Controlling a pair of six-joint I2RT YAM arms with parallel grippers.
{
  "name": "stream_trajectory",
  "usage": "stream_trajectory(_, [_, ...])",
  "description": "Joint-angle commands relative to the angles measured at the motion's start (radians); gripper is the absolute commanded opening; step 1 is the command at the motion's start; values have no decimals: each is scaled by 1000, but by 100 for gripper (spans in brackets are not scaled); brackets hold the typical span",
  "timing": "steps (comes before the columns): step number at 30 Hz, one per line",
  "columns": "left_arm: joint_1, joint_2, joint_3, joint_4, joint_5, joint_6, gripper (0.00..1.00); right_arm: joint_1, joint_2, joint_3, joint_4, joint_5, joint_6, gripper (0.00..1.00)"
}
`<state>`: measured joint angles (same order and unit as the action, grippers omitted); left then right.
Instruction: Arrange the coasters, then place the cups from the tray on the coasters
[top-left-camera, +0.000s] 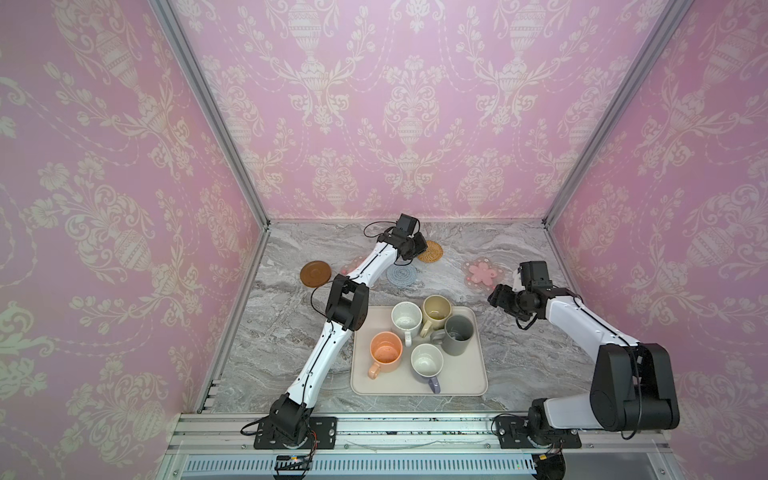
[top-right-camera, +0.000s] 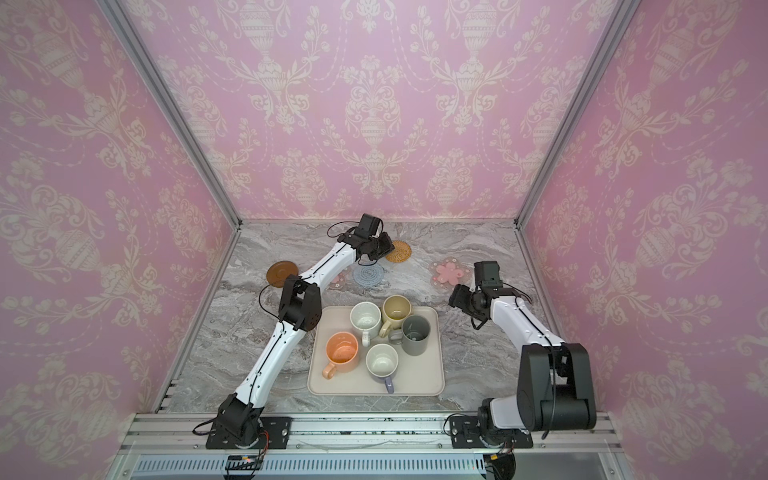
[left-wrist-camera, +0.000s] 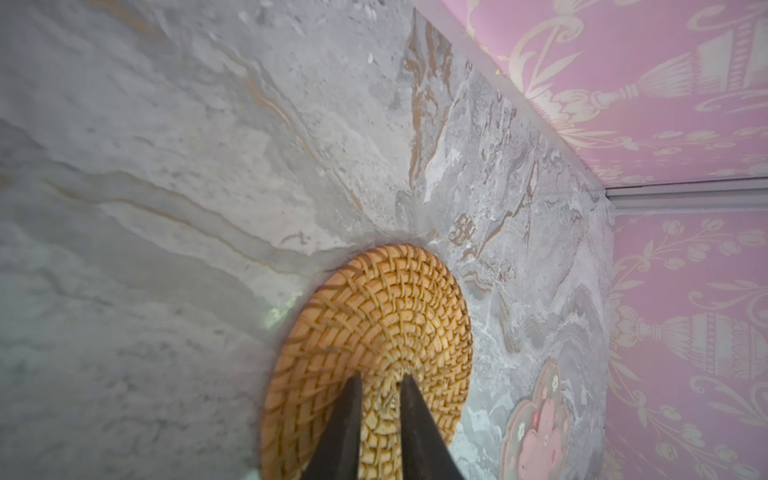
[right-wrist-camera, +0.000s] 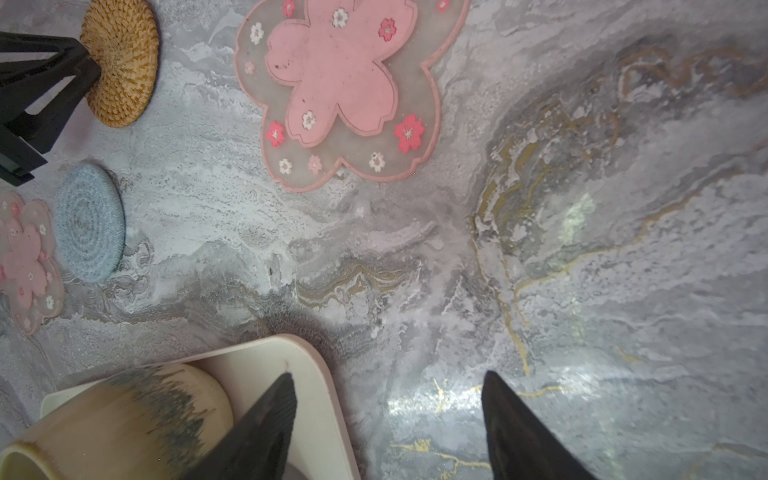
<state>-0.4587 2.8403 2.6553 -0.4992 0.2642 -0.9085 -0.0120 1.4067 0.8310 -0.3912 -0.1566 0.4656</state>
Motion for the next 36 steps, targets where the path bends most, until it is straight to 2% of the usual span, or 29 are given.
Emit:
stream_trajectory(1, [36, 60, 10, -48, -84, -31, 21, -8, 14, 13, -19, 17, -24, 72])
stream_trajectory(11, [102, 36, 19, -56, -118, -42, 21, -12, 11, 31, -39, 16, -36, 72])
stream_trajectory(22, [112, 21, 13, -63, -145, -61, 21, -22, 5, 19, -40, 16, -47, 72])
stream_trajectory(27, [102, -25, 12, -65, -123, -10, 23, -27, 14, 22, -24, 9, -47, 72])
stream_trajectory(36, [87, -164, 9, -135, -100, 160, 26, -32, 46, 73, -15, -1, -50, 72])
